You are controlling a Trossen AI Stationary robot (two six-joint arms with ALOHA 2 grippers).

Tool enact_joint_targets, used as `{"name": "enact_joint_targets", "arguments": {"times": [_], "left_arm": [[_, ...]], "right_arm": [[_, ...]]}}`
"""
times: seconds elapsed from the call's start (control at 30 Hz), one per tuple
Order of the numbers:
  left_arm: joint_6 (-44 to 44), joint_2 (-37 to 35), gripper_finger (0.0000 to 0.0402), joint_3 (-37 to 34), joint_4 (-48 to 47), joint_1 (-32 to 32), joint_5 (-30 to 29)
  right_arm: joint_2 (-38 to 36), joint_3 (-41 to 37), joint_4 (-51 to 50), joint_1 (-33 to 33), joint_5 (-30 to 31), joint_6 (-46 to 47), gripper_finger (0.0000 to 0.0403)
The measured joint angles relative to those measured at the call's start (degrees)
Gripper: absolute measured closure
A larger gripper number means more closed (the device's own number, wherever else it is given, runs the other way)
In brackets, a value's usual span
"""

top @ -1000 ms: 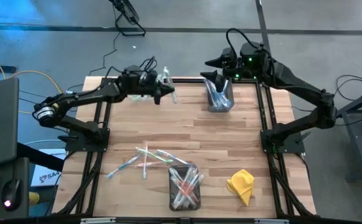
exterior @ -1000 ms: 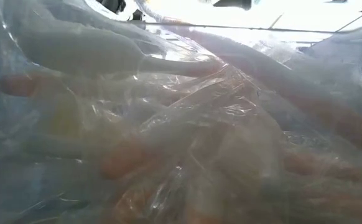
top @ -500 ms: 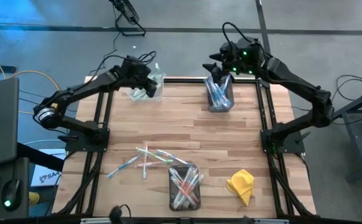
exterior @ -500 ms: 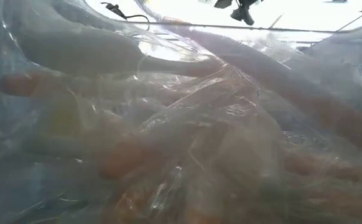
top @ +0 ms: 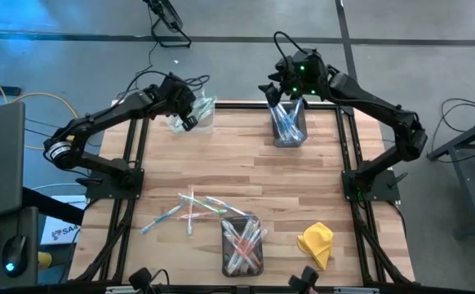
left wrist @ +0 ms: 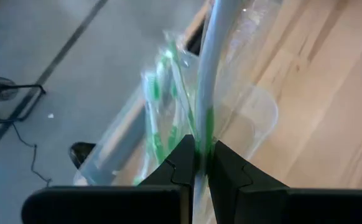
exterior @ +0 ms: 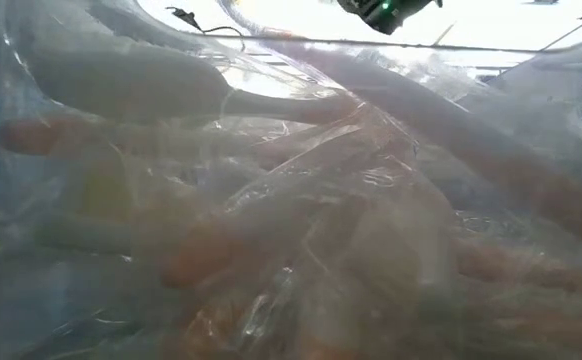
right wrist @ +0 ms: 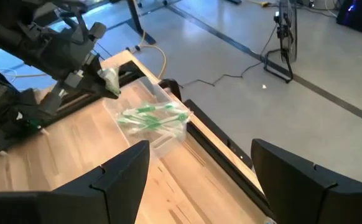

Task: Pick & Place Toothbrushes
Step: Put the green toothbrush into the transparent bin

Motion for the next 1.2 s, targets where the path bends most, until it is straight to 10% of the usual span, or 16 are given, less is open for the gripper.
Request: {"name": "enact_joint_targets", "arguments": {"times": [0.57,1.2], "left_arm": [[-0.2,4.4,0.0382,-4.9,3.2,9.5,12.7],[-0.2,13.0,0.0377,-4.8,6.2,9.3,12.8]], "right_arm": [[0.2,0.0,0.5,-1.6,1.9,-0.1,0.0129],[0.2,0.0,0.5,-2.6,3.0,-0.3,0.0129]]}}
